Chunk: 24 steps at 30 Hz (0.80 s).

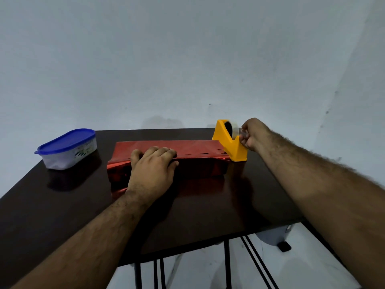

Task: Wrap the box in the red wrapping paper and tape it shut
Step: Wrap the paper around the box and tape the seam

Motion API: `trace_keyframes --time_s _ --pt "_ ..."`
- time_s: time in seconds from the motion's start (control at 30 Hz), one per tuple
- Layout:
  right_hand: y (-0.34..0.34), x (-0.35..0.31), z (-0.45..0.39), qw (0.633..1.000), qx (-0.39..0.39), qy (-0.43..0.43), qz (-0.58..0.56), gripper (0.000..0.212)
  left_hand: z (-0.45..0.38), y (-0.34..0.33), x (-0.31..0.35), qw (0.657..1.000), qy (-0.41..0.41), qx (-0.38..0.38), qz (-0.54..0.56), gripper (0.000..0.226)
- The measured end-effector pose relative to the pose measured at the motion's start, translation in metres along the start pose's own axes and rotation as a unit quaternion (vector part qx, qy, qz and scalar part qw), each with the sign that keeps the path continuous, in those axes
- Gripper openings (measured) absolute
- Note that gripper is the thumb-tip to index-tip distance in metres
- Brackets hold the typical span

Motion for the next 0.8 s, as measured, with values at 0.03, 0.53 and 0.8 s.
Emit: trace_keyframes --time_s 0.03,0.53,0.8 --pt "0.003 0.001 0.002 1.000 -0.003 0.009 -0.023 0.016 0.000 0.000 0.000 1.000 0.000 0.000 0.000 0.036" --pt "0.024 0.023 0.006 0.985 -0.051 0.013 -0.166 0.011 -0.002 -0.003 0.001 1.000 0.003 0.004 -0.013 0.036" --pt "0.029 0.031 0.001 0.971 -0.081 0.006 -0.223 0.009 -0.003 -0.003 -0.001 1.000 0.002 -0.001 -0.015 0.038"
Point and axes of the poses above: each hand's wrist, its own z-axis away from the middle knuckle, its own y-axis out of the back of the hand, x = y × z, the point moved 4 cm from there along -z, towards the middle knuckle, and after that the axes turned 14 degrees about -z, right-handed, at the moved point
